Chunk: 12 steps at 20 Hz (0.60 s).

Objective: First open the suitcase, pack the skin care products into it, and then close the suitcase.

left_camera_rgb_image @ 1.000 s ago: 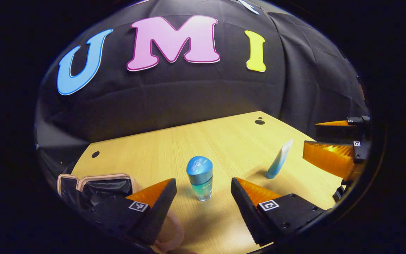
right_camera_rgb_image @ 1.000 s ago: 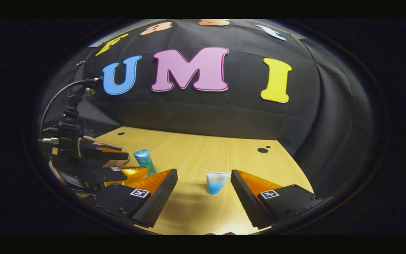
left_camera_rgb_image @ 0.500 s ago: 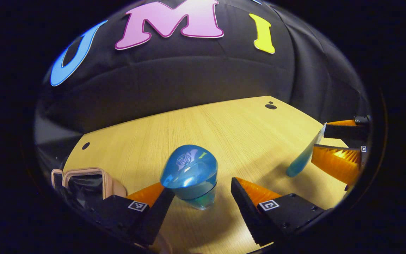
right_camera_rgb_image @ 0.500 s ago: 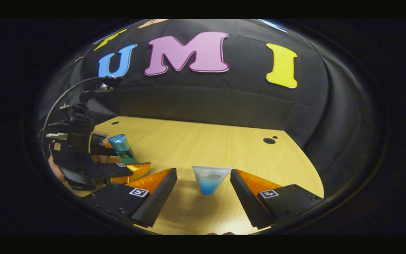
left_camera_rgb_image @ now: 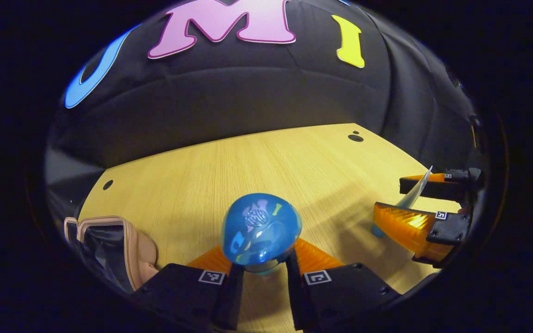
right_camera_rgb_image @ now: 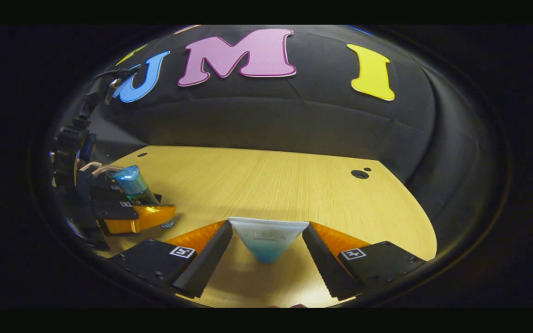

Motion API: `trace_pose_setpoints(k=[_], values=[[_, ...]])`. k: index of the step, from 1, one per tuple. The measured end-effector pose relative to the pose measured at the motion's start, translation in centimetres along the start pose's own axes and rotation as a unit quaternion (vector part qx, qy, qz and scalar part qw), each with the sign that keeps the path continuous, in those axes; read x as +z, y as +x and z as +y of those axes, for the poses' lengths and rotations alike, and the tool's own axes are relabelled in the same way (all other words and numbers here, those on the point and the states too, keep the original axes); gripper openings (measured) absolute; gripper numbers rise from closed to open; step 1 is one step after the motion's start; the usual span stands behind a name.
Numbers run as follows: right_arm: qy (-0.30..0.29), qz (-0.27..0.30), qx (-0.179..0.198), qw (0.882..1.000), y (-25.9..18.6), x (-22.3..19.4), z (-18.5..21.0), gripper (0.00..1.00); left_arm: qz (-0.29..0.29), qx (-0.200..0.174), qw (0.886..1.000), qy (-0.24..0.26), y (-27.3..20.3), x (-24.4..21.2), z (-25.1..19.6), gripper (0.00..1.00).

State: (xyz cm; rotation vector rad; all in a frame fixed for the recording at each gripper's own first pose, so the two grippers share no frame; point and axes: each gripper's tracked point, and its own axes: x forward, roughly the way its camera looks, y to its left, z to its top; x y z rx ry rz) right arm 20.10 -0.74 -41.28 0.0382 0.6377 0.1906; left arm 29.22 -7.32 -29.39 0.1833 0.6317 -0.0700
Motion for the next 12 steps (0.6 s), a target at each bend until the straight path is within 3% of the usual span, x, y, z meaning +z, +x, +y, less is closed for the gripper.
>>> trace_pose_setpoints(k=[1, 3, 5, 7, 12], values=[[0.0, 0.002, 0.001, 1.0, 0.3, -0.3, 0.0, 0.96, 0.006, 0.0, 1.0, -0.001, -0.1, -0.2, 0.0, 0.5], [-0.001, 0.019, -0.008, 1.0, 0.3, -1.1, -0.3, 0.99, 0.011, -0.008, 1.0, -0.004, -0.9, -0.1, -0.2, 0.44], [-0.005, 0.018, -0.022, 1.0, 0.4, -0.9, -0.9, 0.54, -0.004, -0.014, 1.0, -0.001, -2.7, 1.6, -0.2, 0.46], [-0.007, 0.022, -0.018, 1.0, -0.7, -0.8, -0.3, 0.54, -0.024, -0.021, 0.999, -0.002, -5.5, 3.8, 0.5, 0.4], [0.021, -0.006, 0.025, 0.999, -6.1, 2.3, 3.2, 0.54, -0.013, -0.06, 0.998, -0.019, -14.7, 5.9, 6.8, 0.42]])
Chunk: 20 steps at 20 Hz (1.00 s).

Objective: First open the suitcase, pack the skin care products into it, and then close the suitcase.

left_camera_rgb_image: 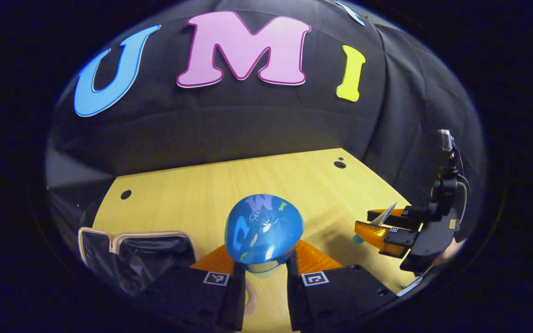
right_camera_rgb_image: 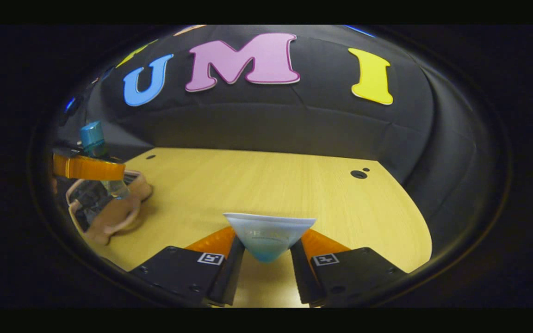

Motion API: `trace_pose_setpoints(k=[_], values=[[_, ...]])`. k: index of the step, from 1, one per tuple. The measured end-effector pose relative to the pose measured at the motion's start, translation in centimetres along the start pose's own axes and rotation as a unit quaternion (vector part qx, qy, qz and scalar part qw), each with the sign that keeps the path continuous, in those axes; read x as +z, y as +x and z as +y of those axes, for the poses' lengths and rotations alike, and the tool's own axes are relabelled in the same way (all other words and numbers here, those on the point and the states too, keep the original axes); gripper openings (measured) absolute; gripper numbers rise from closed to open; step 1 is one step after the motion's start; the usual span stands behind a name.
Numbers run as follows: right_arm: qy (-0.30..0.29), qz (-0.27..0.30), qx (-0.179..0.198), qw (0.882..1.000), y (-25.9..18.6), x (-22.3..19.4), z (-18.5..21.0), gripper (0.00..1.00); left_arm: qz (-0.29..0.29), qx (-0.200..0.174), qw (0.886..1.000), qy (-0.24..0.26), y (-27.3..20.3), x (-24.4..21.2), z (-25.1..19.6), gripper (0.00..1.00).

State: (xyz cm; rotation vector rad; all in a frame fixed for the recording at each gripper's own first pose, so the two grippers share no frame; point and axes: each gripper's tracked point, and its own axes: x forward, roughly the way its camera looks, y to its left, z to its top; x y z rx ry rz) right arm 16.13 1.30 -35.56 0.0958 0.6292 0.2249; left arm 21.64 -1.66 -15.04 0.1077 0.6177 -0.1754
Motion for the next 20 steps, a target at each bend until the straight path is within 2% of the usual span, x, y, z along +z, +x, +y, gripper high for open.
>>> trace_pose_setpoints(k=[4, 6, 9, 11, 14, 16, 17, 20], values=[[-0.008, -0.019, 0.041, 0.999, -4.0, 1.1, 4.4, 0.54, 0.085, 0.03, 0.996, 0.003, -6.4, -4.1, 9.3, 0.39], [-0.006, -0.022, 0.056, 0.998, -5.2, 1.3, 6.6, 0.54, 0.151, 0.049, 0.987, 0.009, -7.3, -8.1, 13.1, 0.42], [0.005, -0.031, 0.063, 0.998, -6.7, 2.1, 9.4, 0.54, 0.239, 0.059, 0.969, -0.02, -7.8, -14.1, 16.7, 0.42], [0.018, -0.036, 0.066, 0.997, -7.6, 2.8, 11.0, 0.54, 0.291, 0.057, 0.954, -0.053, -7.0, -17.4, 17.3, 0.42], [0.02, -0.042, 0.067, 0.997, -9.0, 3.7, 12.7, 0.54, 0.383, 0.046, 0.916, -0.11, -6.2, -22.1, 17.2, 0.42], [0.015, -0.043, 0.066, 0.997, -10.0, 3.9, 13.4, 0.54, 0.413, 0.058, 0.9, -0.126, -5.2, -23.6, 17.8, 0.43], [0.012, -0.044, 0.065, 0.997, -10.4, 4.0, 13.8, 0.54, 0.419, 0.063, 0.896, -0.135, -4.9, -24.1, 17.8, 0.45], [0.0, -0.04, 0.062, 0.997, -10.8, 3.8, 14.7, 0.54, 0.419, 0.054, 0.897, -0.131, -4.4, -24.2, 17.7, 0.43]])
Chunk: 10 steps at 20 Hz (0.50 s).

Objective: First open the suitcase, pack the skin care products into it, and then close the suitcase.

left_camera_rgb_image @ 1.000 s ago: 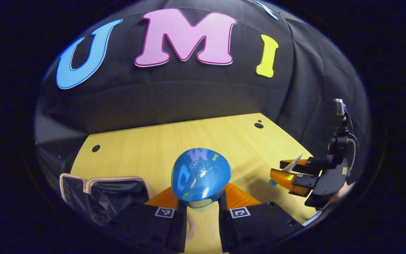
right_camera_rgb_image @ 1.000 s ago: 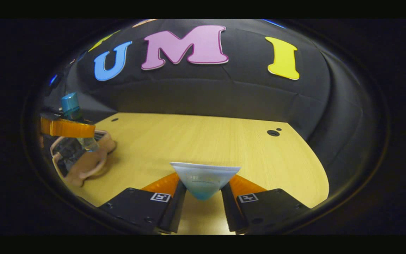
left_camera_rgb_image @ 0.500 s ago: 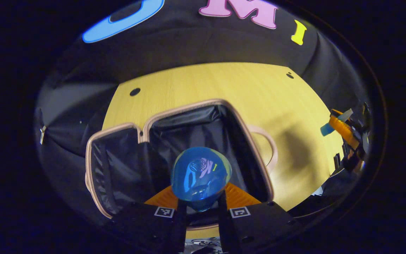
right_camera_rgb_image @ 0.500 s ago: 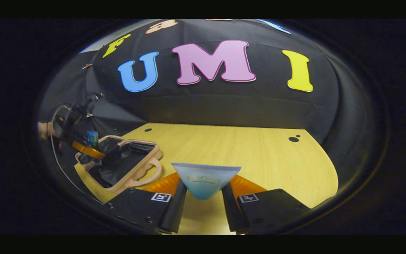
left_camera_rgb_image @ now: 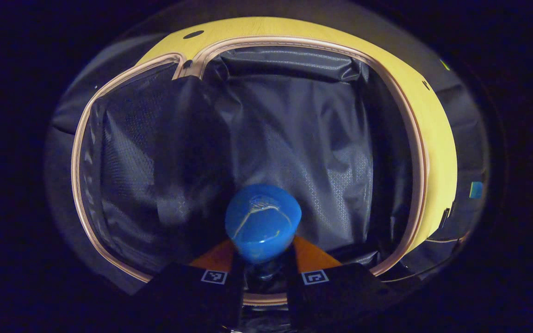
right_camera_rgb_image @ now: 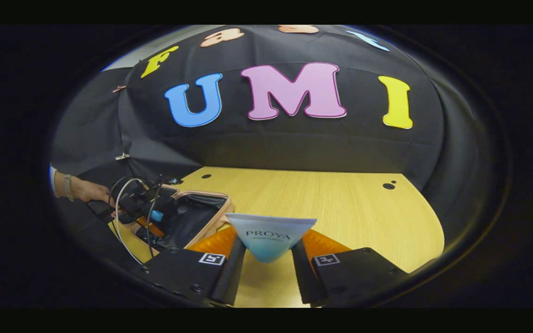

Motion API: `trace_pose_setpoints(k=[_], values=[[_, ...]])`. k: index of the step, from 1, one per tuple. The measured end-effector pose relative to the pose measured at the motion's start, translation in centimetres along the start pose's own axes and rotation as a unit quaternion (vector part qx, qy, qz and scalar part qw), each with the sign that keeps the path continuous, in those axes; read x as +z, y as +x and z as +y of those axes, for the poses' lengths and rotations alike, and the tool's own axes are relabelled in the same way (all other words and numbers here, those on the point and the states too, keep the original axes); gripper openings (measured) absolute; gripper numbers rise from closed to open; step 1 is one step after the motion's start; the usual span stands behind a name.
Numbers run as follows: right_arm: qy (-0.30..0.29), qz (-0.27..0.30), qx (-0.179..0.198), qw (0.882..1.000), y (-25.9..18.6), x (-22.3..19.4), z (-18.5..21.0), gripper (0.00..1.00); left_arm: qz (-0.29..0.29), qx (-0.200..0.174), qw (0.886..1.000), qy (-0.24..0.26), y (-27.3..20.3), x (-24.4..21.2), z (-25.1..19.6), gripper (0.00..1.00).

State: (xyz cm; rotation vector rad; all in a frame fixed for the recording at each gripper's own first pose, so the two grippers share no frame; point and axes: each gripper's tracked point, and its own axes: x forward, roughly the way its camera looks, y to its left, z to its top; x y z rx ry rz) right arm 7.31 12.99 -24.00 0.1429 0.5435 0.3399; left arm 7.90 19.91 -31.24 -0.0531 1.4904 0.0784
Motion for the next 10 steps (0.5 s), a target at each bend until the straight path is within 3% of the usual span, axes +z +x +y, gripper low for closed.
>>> trace_pose_setpoints(k=[1, 2, 4, 5, 6, 8, 10], values=[[-0.006, 0.004, 0.0, 1.0, 0.2, -0.3, 0.4, 0.49, -0.002, 0.001, 1.0, 0.007, 0.2, 0.0, 0.0, 0.46], [-0.009, 0.016, 0.0, 1.0, 0.5, -1.1, 0.8, 0.54, -0.002, 0.006, 1.0, 0.011, 0.2, 0.0, 0.1, 0.48], [-0.007, 0.04, 0.006, 0.999, 1.1, -2.3, 2.1, 0.55, -0.008, -0.002, 1.0, 0.01, -0.4, -0.2, 0.0, 0.51], [-0.005, 0.056, 0.012, 0.998, 1.8, -3.0, 3.0, 0.55, -0.007, -0.02, 1.0, 0.001, -0.7, -0.3, -0.8, 0.55], [0.0, 0.069, 0.021, 0.997, 2.3, -3.5, 4.2, 0.55, -0.014, -0.023, 1.0, -0.005, -1.3, 0.0, -1.2, 0.76], [0.008, 0.101, 0.045, 0.994, 3.5, -4.1, 6.8, 0.51, -0.059, -0.025, 0.998, 0.002, -3.7, 1.3, -1.2, 1.0], [0.016, 0.133, 0.084, 0.987, 4.8, -4.4, 10.7, 0.55, -0.129, -0.05, 0.99, 0.005, -7.7, 2.7, -1.4, 0.97]])
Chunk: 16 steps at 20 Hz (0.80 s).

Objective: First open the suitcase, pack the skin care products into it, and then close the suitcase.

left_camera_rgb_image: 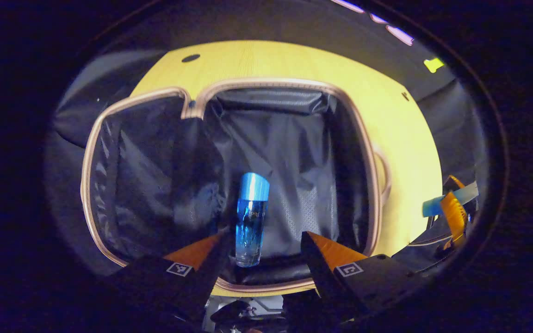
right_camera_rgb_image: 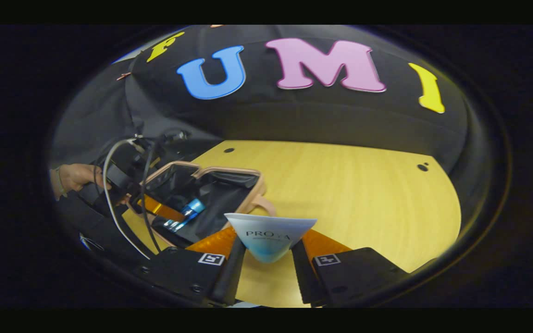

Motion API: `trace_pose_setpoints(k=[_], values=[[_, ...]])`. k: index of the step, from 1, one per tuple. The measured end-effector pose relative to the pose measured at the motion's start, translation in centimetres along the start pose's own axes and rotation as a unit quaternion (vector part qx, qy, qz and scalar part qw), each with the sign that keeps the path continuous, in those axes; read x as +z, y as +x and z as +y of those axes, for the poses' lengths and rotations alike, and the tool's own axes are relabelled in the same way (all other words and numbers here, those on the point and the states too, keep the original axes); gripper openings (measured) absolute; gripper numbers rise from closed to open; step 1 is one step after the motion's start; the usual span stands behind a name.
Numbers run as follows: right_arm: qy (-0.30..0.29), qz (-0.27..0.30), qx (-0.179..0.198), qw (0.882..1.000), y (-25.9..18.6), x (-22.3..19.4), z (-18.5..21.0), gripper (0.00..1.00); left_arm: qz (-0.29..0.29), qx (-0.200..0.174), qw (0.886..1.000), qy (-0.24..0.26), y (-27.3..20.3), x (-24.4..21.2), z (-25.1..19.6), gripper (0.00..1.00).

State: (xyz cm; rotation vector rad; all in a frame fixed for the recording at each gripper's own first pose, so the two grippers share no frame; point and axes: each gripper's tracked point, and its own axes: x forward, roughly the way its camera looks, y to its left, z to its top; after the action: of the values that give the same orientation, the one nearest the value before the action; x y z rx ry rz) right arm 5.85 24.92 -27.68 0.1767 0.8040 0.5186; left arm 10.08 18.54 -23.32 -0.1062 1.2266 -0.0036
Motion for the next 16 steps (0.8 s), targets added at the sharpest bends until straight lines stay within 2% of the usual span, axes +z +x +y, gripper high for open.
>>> trace_pose_setpoints(k=[2, 4, 5, 7, 8, 9, 10, 11, 12, 13, 16], values=[[0.031, 0.049, 0.05, 0.997, 1.9, -0.5, 4.5, 0.55, -0.062, -0.026, 0.998, -0.011, -4.0, 1.7, 0.3, 0.96], [0.078, 0.11, 0.085, 0.987, 3.9, -1.9, 8.3, 0.55, -0.115, -0.025, 0.993, -0.026, -7.1, 2.6, 3.2, 0.96], [0.104, 0.15, 0.09, 0.979, 5.1, -3.3, 9.6, 0.55, -0.133, -0.02, 0.99, -0.03, -8.4, 2.3, 4.8, 0.97], [0.144, 0.24, 0.074, 0.957, 7.9, -6.3, 10.9, 0.55, -0.145, 0.006, 0.988, -0.047, -9.8, 0.7, 8.9, 0.92], [0.163, 0.278, 0.057, 0.945, 9.3, -7.8, 11.1, 0.51, -0.148, 0.015, 0.987, -0.065, -10.3, -0.3, 11.1, 0.96], [0.183, 0.309, 0.035, 0.932, 10.7, -9.1, 11.0, 0.55, -0.146, 0.021, 0.985, -0.084, -10.6, -1.4, 12.8, 0.96], [0.201, 0.331, 0.014, 0.922, 11.6, -9.9, 11.1, 0.55, -0.144, 0.028, 0.984, -0.105, -10.9, -2.5, 14.5, 0.96], [0.216, 0.338, 0.004, 0.916, 12.9, -10.2, 11.4, 0.55, -0.142, 0.038, 0.981, -0.123, -11.0, -3.7, 16.2, 0.96], [0.219, 0.357, -0.014, 0.908, 13.4, -10.9, 11.5, 0.55, -0.14, 0.05, 0.979, -0.14, -11.7, -4.7, 17.9, 0.92], [0.216, 0.371, -0.03, 0.902, 13.7, -11.5, 11.2, 0.55, -0.139, 0.061, 0.976, -0.154, -12.6, -5.8, 19.7, 0.96], [0.192, 0.381, -0.041, 0.904, 14.4, -12.0, 11.5, 0.55, -0.14, 0.082, 0.967, -0.195, -14.9, -8.2, 23.7, 0.96]])
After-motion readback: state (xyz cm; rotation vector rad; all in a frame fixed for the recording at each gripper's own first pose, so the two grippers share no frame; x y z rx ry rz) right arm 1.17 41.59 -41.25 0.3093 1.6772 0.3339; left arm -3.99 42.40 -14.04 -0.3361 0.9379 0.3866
